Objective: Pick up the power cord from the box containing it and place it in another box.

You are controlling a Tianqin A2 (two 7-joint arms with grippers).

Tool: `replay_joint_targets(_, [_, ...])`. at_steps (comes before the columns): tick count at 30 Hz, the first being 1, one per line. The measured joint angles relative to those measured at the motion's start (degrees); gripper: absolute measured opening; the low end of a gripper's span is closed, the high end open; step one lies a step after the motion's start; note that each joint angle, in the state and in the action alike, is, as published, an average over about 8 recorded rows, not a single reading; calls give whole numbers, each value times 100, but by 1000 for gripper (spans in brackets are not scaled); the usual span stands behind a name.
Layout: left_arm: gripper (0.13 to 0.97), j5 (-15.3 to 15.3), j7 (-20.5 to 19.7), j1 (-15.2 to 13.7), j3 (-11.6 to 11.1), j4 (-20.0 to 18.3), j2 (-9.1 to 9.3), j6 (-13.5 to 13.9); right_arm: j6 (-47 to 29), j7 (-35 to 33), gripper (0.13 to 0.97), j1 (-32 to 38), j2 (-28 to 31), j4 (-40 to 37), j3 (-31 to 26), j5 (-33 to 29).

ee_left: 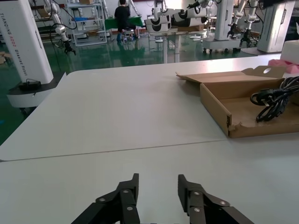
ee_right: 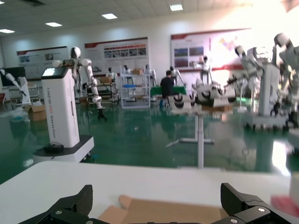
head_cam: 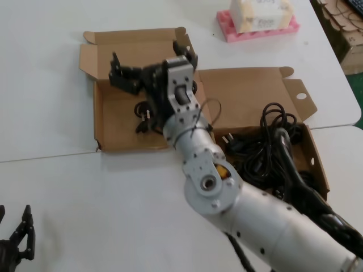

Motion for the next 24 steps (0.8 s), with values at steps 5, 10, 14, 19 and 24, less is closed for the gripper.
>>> replay_joint_targets(5, [354, 0, 0, 0, 0, 0, 0, 0, -220, 0, 966, -476, 114, 327, 435, -1])
replay_joint_targets(10, [436, 0, 0, 0, 0, 0, 0, 0, -442, 0, 966, -955, 230, 655, 873, -1])
replay_joint_targets(14, [540, -1, 0, 0, 0, 0, 0, 0, -617, 0, 966, -1334, 321, 915, 1219, -2])
replay_joint_targets(19, [641, -1, 1, 0, 0, 0, 0, 0, -838, 0, 966, -1814, 436, 1244, 1657, -2])
replay_joint_targets(24, [754, -1, 2, 0, 0, 0, 0, 0, -1058, 0, 966, -2289, 550, 1570, 2092, -3])
